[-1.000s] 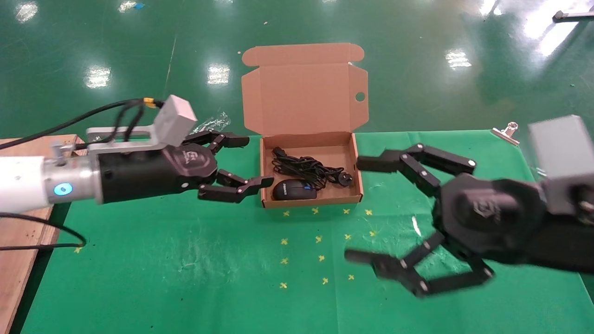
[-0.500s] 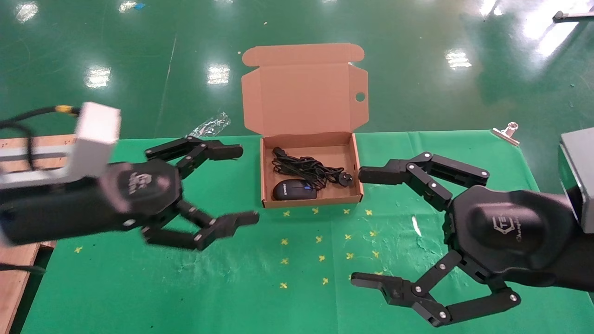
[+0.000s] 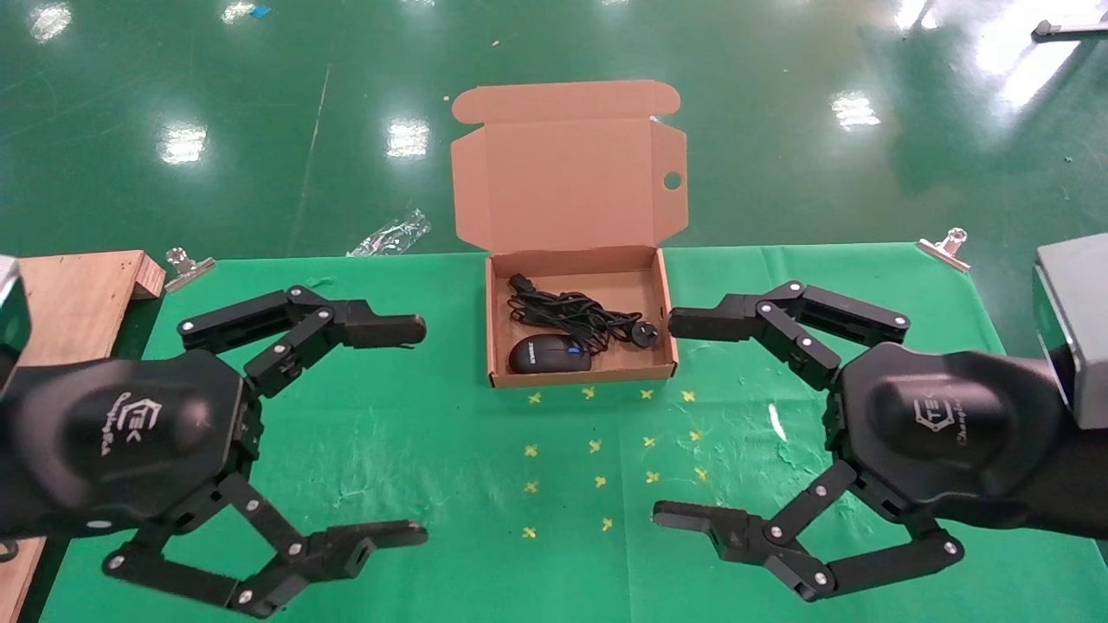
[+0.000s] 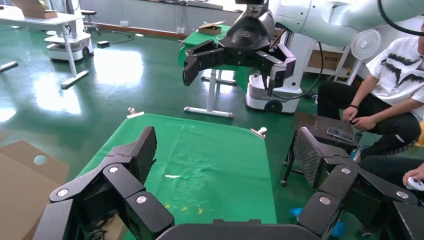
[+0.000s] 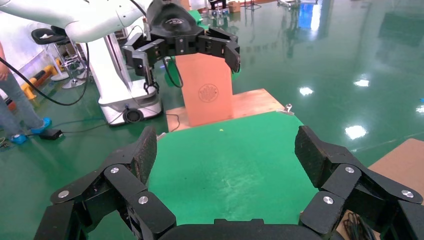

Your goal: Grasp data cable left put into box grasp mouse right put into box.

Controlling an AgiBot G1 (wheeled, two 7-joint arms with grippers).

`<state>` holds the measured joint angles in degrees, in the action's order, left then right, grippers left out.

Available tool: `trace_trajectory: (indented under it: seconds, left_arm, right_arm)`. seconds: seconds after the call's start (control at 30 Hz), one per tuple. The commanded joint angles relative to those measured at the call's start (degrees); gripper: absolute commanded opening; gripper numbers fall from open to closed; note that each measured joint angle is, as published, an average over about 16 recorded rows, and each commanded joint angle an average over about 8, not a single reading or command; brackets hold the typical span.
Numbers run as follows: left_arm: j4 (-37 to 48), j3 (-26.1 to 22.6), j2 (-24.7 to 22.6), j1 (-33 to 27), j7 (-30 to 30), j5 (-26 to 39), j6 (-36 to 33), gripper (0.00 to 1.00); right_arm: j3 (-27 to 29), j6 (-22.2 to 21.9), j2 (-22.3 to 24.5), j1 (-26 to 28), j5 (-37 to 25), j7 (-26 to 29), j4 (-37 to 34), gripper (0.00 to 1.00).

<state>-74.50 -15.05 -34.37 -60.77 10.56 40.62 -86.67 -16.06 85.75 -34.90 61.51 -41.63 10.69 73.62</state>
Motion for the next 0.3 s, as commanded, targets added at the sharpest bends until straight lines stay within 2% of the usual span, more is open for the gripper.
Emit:
trace_trajectory:
  seconds: [0.03, 0.3]
  left_arm:
    - [-0.29, 0.32, 0.22, 0.26, -0.06, -0.42, -0.32, 1.00]
    - [0.26, -0.28, -0.17, -0.22, 0.06, 0.32, 0.29, 1.00]
  right_arm:
    - [0.01, 0.01, 0.02, -0.02, 0.03, 0.00, 0.01, 1.00]
    - [-0.02, -0.01, -0.02, 0.01, -0.06, 0.00, -0.03, 1.00]
